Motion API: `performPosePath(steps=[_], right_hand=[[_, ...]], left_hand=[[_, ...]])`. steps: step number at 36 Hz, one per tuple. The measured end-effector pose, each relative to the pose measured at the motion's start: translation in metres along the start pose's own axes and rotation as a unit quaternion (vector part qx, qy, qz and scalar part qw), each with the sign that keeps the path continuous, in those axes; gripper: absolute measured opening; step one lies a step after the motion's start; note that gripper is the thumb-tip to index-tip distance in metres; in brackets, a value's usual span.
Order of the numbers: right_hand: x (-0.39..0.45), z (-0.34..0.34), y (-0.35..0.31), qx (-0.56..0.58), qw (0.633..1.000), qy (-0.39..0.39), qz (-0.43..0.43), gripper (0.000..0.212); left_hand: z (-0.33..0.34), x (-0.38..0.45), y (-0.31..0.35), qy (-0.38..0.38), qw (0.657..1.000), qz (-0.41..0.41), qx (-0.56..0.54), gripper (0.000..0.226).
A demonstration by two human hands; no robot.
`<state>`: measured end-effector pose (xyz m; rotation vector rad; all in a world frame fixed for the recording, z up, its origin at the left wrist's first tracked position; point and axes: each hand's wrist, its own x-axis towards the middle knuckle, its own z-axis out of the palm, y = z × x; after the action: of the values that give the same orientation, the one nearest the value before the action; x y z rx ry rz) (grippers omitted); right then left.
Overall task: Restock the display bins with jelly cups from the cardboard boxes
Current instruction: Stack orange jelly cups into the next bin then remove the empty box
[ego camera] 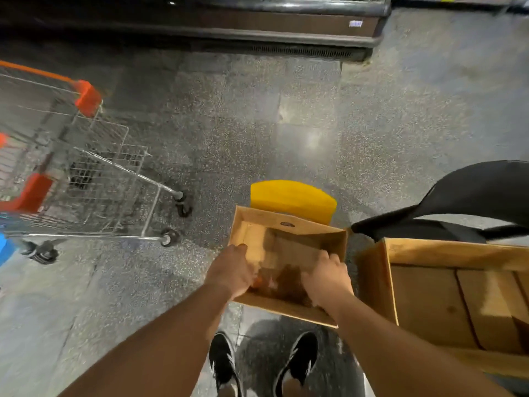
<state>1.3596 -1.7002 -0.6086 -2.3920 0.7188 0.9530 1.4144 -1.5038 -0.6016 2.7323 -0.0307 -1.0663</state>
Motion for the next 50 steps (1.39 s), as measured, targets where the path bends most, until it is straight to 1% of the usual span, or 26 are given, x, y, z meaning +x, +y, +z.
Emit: performPosePath(steps=[2,4,7,10,12,15,17,19,22,24,27,29,32,35,37,40,42,44,46,49,50], right_hand=[[0.026,0.008,0.004,0.016,1.0,-0.002,0.015,0.056],[0.05,0.017,0.005,0.031,0.999,0.003,0.025,0.054],[0.08,0.036,0.006,0.05,0.998,-0.007,0.042,0.053],[0.103,0.06,0.009,0.039,0.997,-0.022,0.056,0.056],[0.119,0.082,0.015,0.017,0.997,-0.052,0.059,0.058],[0.146,0.123,0.031,-0.047,0.991,-0.108,0.056,0.053],[0.165,0.149,0.045,-0.068,0.988,-0.125,0.062,0.057],[0.184,0.174,0.059,-0.099,0.984,-0.137,0.064,0.065],[0.195,0.187,0.062,-0.113,0.981,-0.148,0.055,0.076],[0.195,0.184,0.056,-0.118,0.98,-0.156,0.041,0.08],[0.196,0.183,0.052,-0.133,0.976,-0.165,0.057,0.091],[0.2,0.187,0.052,-0.147,0.972,-0.175,0.058,0.091],[0.209,0.194,0.052,-0.203,0.963,-0.173,0.045,0.091],[0.213,0.2,0.053,-0.255,0.951,-0.169,0.036,0.088],[0.214,0.203,0.052,-0.274,0.947,-0.163,0.033,0.086],[0.213,0.205,0.052,-0.28,0.947,-0.154,0.03,0.084],[0.213,0.204,0.051,-0.283,0.946,-0.153,0.027,0.084],[0.214,0.202,0.051,-0.285,0.945,-0.158,0.027,0.087],[0.215,0.2,0.049,-0.288,0.943,-0.165,0.025,0.09],[0.214,0.201,0.043,-0.293,0.942,-0.163,0.002,0.094],[0.214,0.2,0.041,-0.295,0.942,-0.158,-0.01,0.094]], left_hand=[[0.012,0.026,-0.004,-0.028,1.0,0.005,0.001,0.041],[0.025,0.051,-0.008,-0.038,0.999,0.005,0.005,0.037],[0.048,0.081,-0.014,-0.063,0.998,-0.013,0.005,0.044],[0.077,0.112,-0.019,-0.095,0.994,-0.004,0.049,0.047],[0.098,0.131,-0.02,-0.125,0.99,0.001,0.069,0.055],[0.125,0.151,-0.018,-0.173,0.982,0.002,0.079,0.077],[0.141,0.162,-0.016,-0.183,0.979,0.0,0.087,0.081],[0.16,0.174,-0.015,-0.209,0.974,-0.012,0.087,0.074],[0.178,0.184,-0.014,-0.265,0.958,-0.008,0.108,0.057],[0.187,0.188,-0.014,-0.281,0.948,0.014,0.146,0.058],[0.198,0.189,-0.018,-0.281,0.933,0.033,0.222,0.061],[0.206,0.192,-0.02,-0.269,0.932,0.043,0.237,0.062],[0.223,0.204,-0.025,-0.248,0.937,0.032,0.242,0.06],[0.24,0.217,-0.027,-0.209,0.956,-0.009,0.207,0.06],[0.246,0.221,-0.024,-0.197,0.952,0.011,0.236,0.065],[0.25,0.228,-0.016,-0.213,0.939,0.034,0.269,0.074],[0.249,0.235,-0.012,-0.23,0.935,0.02,0.27,0.073],[0.244,0.238,-0.01,-0.243,0.934,0.013,0.261,0.071],[0.239,0.239,-0.012,-0.244,0.941,0.004,0.233,0.068],[0.232,0.24,-0.02,-0.207,0.965,0.003,0.158,0.057],[0.229,0.24,-0.023,-0.193,0.972,0.003,0.132,0.057]])
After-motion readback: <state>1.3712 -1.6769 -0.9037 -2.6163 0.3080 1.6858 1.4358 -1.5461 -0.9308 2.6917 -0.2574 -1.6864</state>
